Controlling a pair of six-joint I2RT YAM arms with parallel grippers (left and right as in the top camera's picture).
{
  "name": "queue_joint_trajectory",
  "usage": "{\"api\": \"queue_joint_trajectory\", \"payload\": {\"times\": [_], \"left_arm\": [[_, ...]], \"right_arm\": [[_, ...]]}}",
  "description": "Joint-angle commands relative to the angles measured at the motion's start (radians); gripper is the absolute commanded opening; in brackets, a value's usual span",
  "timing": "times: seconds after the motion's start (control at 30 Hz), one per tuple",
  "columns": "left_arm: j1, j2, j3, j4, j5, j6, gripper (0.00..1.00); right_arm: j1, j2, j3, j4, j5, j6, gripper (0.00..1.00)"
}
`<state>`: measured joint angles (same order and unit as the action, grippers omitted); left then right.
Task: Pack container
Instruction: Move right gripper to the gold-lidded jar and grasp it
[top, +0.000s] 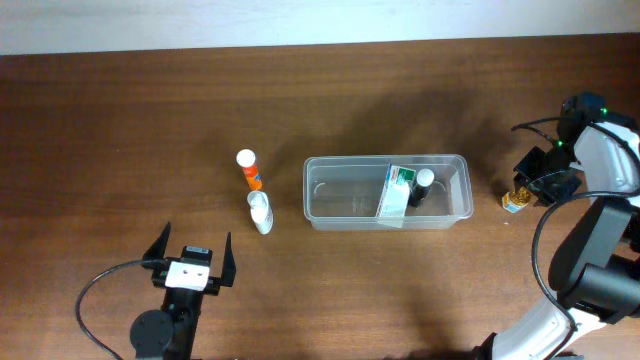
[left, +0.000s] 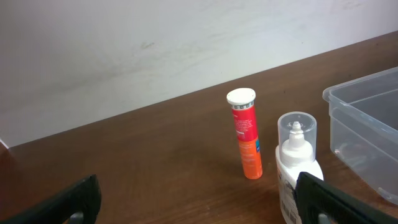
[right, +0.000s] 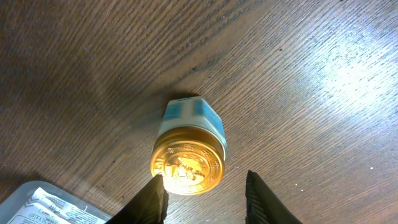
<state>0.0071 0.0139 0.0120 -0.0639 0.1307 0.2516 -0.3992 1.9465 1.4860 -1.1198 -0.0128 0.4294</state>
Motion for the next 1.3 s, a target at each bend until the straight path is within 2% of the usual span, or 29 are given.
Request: {"api": "queue_joint_trajectory", "payload": {"times": [0.0, 0.03, 0.2, 0.23, 0.77, 0.87, 1.03, 1.27], "left_arm": [[0.002, -0.007, -0.003, -0.004, 0.010, 0.011, 0.99], [0.002, -0.007, -0.003, -0.004, 0.010, 0.011, 0.99], [0.002, -0.007, -0.003, -0.004, 0.010, 0.011, 0.99], [0.002, -0.007, -0.003, -0.004, 0.010, 0.011, 0.99], [0.002, -0.007, -0.003, -0.004, 0.010, 0.011, 0.99], [0.002, -0.007, -0.003, -0.004, 0.010, 0.011, 0.99], [0.002, -0.007, -0.003, -0.004, 0.010, 0.011, 0.99], [0.002, -0.007, -0.003, -0.004, 0.010, 0.011, 0.99]], "right_arm": [[0.005, -0.027, 0.009, 0.002, 0.006, -0.007, 0.36], [0.005, -0.027, 0.007, 0.016, 0.016, -0.007, 0.41], [0.006, -0.027, -0.015, 0.052, -0.021, -0.035, 0.44], [0.006, -0.027, -0.023, 0.066, -0.050, -0.054, 0.47], [0.006, -0.025, -0.122, 0.146, -0.059, -0.055, 0.49], [0.006, -0.025, -0.123, 0.156, -0.059, -0.055, 0.48], [0.006, -0.025, -0.125, 0.157, -0.059, -0.055, 0.34], [0.006, -0.025, -0.125, 0.174, -0.059, -0.055, 0.31]]}}
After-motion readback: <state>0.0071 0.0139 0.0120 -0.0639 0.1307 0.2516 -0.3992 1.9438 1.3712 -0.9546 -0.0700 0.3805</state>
